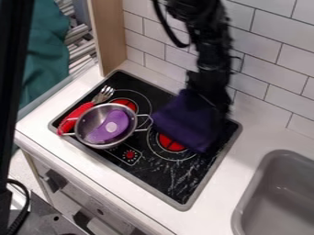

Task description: Move the purple cloth to the upper right side of the stove

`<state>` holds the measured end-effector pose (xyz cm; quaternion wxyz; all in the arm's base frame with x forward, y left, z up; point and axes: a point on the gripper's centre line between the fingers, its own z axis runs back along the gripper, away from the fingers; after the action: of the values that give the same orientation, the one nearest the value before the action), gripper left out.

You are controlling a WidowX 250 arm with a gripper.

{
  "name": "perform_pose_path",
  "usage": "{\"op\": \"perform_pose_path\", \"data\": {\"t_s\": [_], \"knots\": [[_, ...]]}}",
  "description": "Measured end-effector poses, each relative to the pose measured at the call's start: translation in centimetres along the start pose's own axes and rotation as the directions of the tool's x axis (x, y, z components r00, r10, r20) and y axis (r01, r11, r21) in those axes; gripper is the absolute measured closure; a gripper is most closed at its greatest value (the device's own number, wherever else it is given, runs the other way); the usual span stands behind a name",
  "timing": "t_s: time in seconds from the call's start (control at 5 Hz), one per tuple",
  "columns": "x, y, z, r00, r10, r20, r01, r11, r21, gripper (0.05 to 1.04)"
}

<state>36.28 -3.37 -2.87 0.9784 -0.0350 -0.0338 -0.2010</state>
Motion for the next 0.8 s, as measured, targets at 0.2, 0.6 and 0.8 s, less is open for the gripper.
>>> {"op": "perform_pose_path", "data": {"t_s": [0.2, 0.6, 0.8], "knots": [[1.6, -2.8, 0.2, 0.999, -0.051, 0.004, 0.051, 0.998, 0.024, 0.075], [1.3, -3.6, 0.0, 1.0, -0.016, 0.014, 0.015, 0.999, 0.032, 0.076], [1.3, -2.7, 4.4, 0.994, -0.011, 0.106, 0.002, 0.996, 0.085, 0.077]]}}
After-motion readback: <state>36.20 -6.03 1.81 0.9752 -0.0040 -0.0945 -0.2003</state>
